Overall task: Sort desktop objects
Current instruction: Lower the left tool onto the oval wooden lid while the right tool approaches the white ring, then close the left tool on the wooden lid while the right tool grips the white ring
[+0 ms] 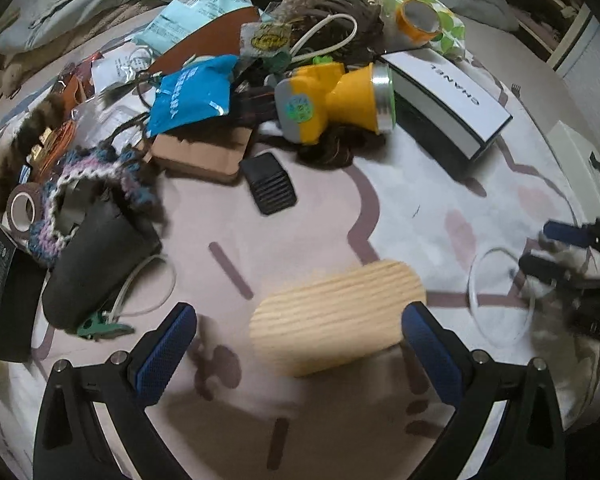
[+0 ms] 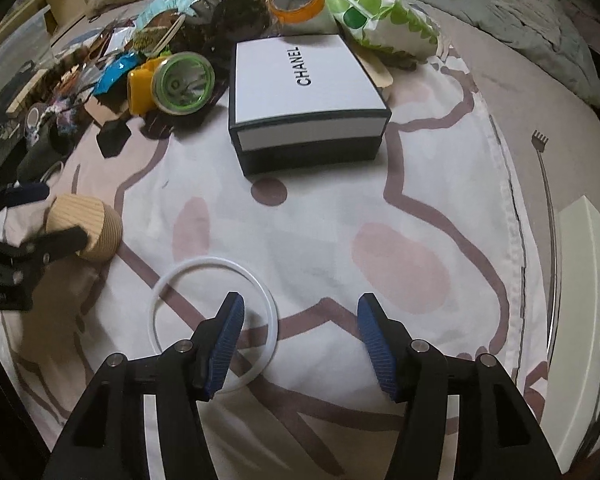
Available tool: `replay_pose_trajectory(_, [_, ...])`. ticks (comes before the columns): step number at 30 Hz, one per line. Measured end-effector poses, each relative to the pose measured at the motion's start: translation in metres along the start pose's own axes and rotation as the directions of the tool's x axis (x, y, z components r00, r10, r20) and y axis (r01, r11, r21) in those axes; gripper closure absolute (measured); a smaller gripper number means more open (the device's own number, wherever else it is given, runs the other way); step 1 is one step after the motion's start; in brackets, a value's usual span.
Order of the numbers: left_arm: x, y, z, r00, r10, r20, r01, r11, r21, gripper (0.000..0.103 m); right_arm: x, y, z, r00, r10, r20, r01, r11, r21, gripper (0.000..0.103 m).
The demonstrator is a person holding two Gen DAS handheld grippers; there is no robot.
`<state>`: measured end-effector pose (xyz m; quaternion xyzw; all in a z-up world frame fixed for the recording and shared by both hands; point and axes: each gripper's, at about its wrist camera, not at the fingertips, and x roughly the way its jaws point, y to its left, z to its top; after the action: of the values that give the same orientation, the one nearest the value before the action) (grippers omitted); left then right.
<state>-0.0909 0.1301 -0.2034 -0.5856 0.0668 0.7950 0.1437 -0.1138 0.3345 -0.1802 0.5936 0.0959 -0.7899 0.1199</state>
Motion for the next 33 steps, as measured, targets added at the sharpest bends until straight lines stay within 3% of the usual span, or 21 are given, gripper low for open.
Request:
replay_pose_trajectory(6, [-0.003,0.003,-0.004,0.997,-0.080,-0.005,0.079,0.993,-0.089,0.000,-0.012,0.019,-0.002,1.000,0.011,0.004,-0.011,1.000,0.003,0.044])
replay_pose_trajectory(7, [-0.003,0.001,-0.003,0.997,-0.077,-0.003,0.076,0.993,-0.095,0.000,-0.013,0.022,-0.019,1.000,0.011,0.008,-0.010,1.000,-0.002,0.044])
replay_pose_trajectory(10, [0.000,-0.012,0.001,0.998,-0.067,-0.004,0.066,0.993,-0.099,0.000,-0.014,0.022,-0.029,1.000,0.006,0.017,-0.006,1.000,-0.010,0.044])
replay_pose_trajectory(16, [0.011,-0.024,0.000,0.997,0.073,-0.039,-0.076,0.995,-0.065,0.000,-0.014,0.017,-0.023,1.000,0.006,0.023,-0.006,1.000,-0.004,0.044])
replay_pose_trajectory(22, [0.008,-0.009,-0.013,0.998,0.032,-0.059,-0.037,0.996,-0.079,0.000,-0.008,0.020,-0.024,0.999,0.040,-0.002,-0.040,0.999,-0.008,0.043])
replay_pose_trajectory(25, [0.005,-0.003,-0.022,0.997,0.009,-0.080,-0.016,0.996,-0.085,0.000,-0.006,0.021,-0.029,0.997,0.079,-0.019,-0.079,0.997,-0.010,0.022])
replay_pose_trajectory(30, [0.001,0.006,-0.037,0.995,-0.029,-0.098,0.020,0.995,-0.094,0.000,0.000,0.024,-0.030,0.987,0.154,-0.045,-0.153,0.988,0.018,0.020])
replay_pose_trajectory(33, [0.000,0.011,-0.042,0.994,-0.058,-0.097,0.047,0.993,-0.109,0.000,0.008,0.024,-0.032,0.981,0.178,-0.081,-0.175,0.984,0.045,0.013])
